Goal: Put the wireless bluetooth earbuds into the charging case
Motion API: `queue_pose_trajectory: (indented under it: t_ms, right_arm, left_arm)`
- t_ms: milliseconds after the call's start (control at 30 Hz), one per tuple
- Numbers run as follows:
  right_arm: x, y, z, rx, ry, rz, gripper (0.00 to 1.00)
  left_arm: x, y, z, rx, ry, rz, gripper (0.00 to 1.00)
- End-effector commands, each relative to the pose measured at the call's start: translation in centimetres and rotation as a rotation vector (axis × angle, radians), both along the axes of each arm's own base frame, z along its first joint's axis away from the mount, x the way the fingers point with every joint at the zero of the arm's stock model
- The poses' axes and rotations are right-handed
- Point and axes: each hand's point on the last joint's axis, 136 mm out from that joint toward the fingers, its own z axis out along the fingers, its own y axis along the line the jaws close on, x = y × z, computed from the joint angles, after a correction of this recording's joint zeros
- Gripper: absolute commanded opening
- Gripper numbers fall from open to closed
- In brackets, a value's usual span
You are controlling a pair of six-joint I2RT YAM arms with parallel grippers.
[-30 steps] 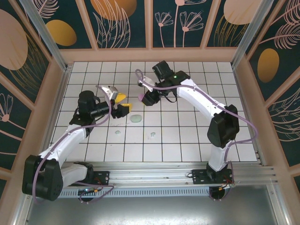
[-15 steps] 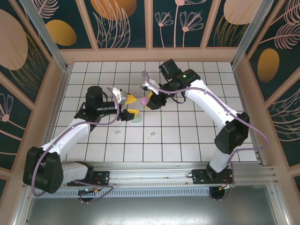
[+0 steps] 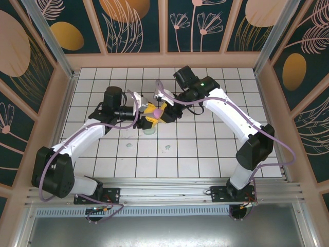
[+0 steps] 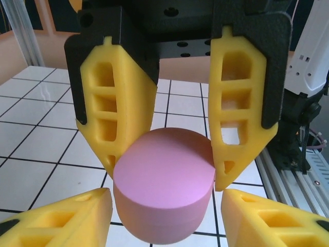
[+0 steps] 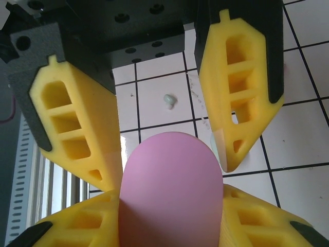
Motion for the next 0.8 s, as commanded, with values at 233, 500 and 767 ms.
queue_pose_trajectory:
  t_ms: [233, 500, 767]
  right_arm:
    - [-1.8, -0.1, 1.6, 0.053, -0.014, 0.061, 0.12]
    - [-1.9, -0.3, 1.1, 0.045, -0.006, 0.064, 0.11]
    - [-2.1, -0.2, 1.2, 0.051, -0.006, 0.070, 0.11]
  left_arm:
    - [-0.7, -0.4, -0.2, -0.005, 0.013, -0.064, 0.39]
    - [-1.0, -0.3, 0.6, -0.020, 0.001, -0.067, 0.57]
    - [-1.0, -0.5, 1.7, -0.037, -0.012, -0.083, 0.46]
